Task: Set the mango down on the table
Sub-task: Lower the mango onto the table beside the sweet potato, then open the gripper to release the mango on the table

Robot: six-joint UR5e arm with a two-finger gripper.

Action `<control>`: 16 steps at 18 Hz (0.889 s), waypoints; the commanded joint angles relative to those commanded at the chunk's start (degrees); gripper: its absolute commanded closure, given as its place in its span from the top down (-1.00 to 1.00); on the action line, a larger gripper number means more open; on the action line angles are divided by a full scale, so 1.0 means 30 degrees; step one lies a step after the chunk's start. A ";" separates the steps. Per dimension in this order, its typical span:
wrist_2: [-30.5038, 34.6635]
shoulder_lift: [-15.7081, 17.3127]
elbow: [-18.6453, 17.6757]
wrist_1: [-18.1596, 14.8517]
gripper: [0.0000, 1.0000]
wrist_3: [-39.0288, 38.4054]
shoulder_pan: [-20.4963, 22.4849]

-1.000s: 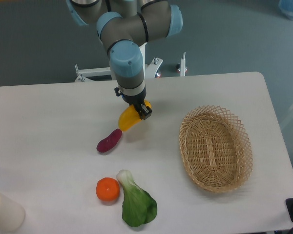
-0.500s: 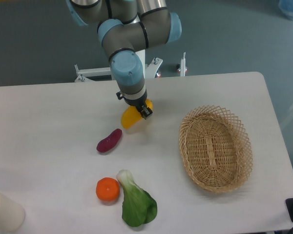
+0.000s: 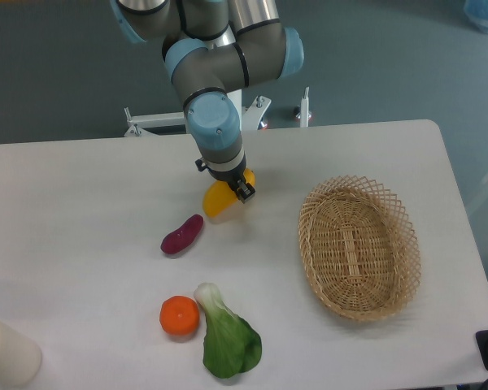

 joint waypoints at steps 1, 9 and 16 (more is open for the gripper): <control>0.0000 0.0029 0.0029 0.0000 1.00 0.0000 0.0000; -0.0175 0.0146 0.0703 -0.0059 1.00 0.0000 0.0117; -0.0176 0.0205 0.0674 -0.0059 1.00 -0.0029 0.0147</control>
